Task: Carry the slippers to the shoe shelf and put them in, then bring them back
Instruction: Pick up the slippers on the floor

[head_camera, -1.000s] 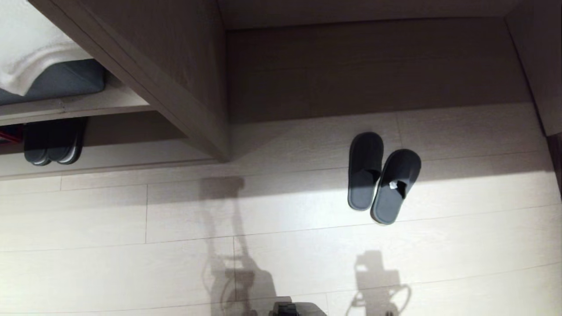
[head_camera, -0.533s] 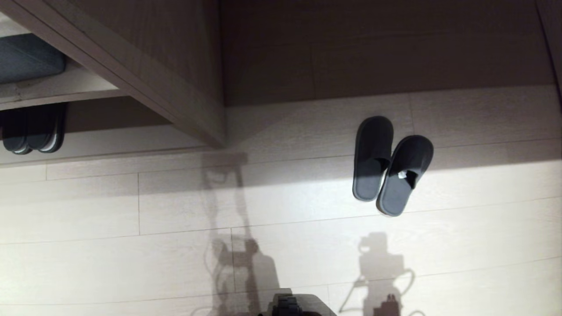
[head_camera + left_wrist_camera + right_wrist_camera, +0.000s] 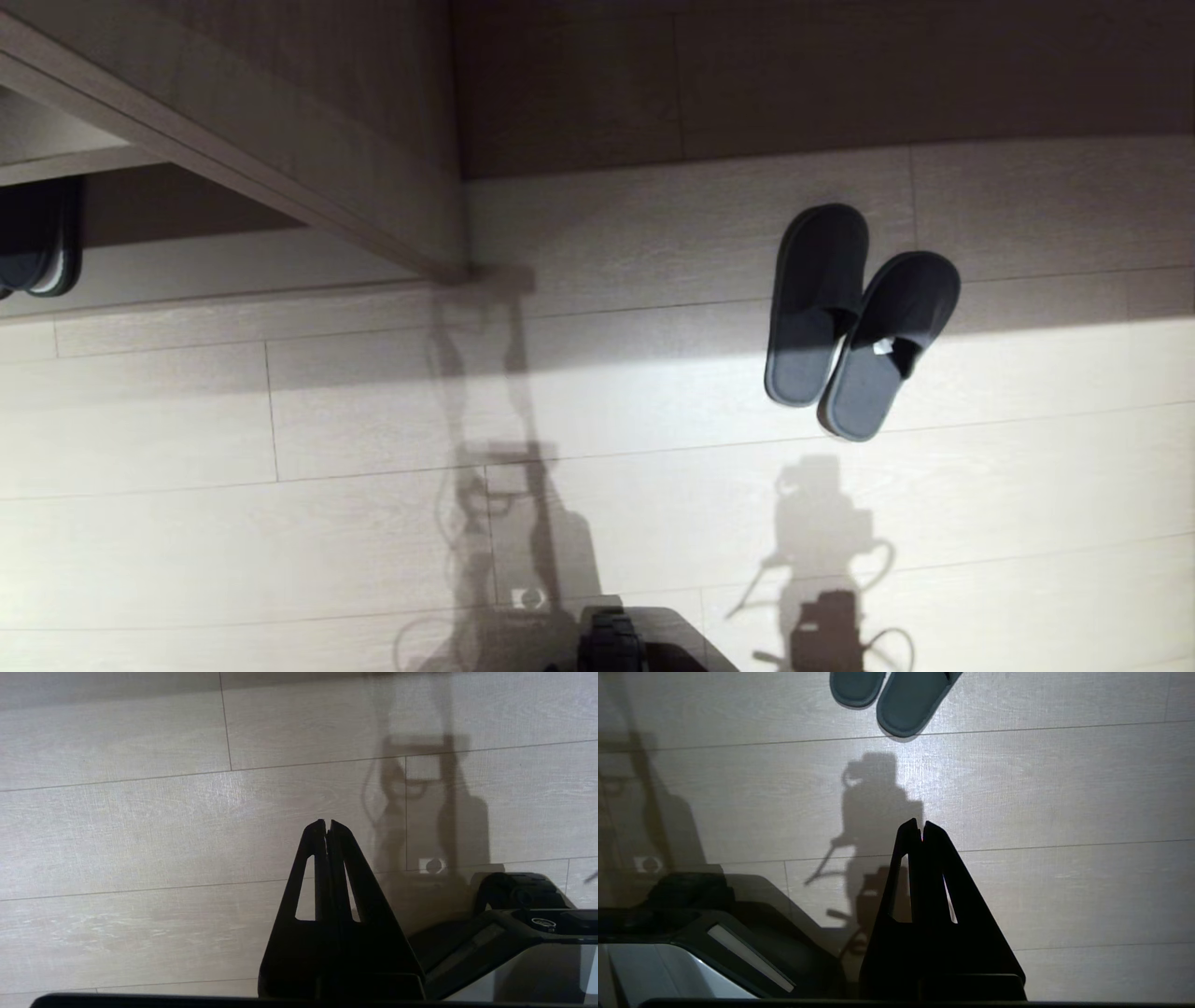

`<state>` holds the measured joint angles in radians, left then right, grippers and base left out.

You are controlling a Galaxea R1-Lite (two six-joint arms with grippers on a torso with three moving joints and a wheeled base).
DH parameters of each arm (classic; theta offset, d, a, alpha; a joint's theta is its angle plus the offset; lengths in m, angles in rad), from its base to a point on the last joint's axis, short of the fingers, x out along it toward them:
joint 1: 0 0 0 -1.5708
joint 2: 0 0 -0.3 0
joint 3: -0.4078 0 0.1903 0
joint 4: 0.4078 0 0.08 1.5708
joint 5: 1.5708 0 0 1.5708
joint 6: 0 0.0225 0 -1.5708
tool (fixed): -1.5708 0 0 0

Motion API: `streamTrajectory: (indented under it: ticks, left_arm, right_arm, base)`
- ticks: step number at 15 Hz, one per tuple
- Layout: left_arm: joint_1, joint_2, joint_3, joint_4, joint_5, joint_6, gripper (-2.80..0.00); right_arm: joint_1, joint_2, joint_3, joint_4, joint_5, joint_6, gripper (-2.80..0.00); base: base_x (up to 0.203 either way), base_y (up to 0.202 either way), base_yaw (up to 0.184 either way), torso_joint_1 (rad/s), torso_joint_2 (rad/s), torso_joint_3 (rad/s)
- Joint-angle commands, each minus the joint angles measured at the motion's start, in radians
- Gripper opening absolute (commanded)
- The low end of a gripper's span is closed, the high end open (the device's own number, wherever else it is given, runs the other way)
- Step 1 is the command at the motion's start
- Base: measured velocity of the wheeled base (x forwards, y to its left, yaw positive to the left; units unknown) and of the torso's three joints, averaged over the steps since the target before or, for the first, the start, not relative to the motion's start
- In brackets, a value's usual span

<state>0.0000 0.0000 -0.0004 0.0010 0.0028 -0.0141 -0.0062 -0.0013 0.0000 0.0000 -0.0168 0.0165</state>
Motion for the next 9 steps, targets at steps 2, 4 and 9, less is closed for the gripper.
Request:
streamTrajectory:
  ticks: [2,4,9]
  left_arm:
    - [0.0,0.0,0.0,0.001,0.0,-0.001,-2.8]
    - [0.0,0.0,0.0,0.001,0.0,-0.001,-2.8]
    - [0.0,-0.002,0.0,-0.003,-0.001,-0.004,-2.8]
  right_arm:
    - [0.0,0.001,0.0,0.001,0.0,-0.003,-2.8]
    - [0.0,0.001,0.0,0.0,0.0,-0.003,-2.8]
    - [0.0,0.002,0.001,-0.004,0.003,0.004,-2.8]
  base:
    - [0.0,0.0,0.0,0.002,0.0,-0.199]
    - [0.0,0.0,0.0,0.003,0.0,-0.198]
    - [0.0,0.0,0.0,0.001,0.0,-0.195]
